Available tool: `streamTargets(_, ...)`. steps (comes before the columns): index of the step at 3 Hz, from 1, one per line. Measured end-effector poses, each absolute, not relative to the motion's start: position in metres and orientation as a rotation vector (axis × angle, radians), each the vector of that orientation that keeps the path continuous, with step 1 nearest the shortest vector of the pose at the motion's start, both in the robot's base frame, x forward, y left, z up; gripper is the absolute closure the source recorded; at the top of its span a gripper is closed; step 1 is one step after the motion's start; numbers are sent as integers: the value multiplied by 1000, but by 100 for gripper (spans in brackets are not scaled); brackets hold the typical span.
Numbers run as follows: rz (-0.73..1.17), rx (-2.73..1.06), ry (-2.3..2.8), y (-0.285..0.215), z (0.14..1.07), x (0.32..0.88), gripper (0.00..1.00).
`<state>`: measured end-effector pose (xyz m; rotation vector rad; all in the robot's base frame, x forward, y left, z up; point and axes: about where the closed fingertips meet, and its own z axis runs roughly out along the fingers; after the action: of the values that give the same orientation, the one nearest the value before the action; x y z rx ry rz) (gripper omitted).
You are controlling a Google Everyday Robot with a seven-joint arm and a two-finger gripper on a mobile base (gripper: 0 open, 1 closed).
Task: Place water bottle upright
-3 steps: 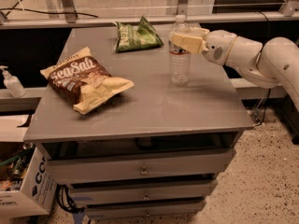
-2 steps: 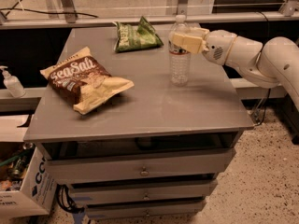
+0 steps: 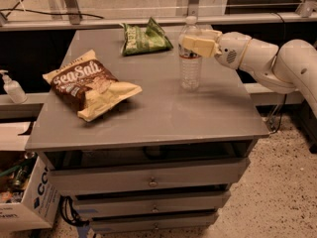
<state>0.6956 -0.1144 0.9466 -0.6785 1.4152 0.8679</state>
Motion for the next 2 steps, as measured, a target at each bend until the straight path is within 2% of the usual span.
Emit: streamTargets(2,868,-679,1415,-114,947,696,13)
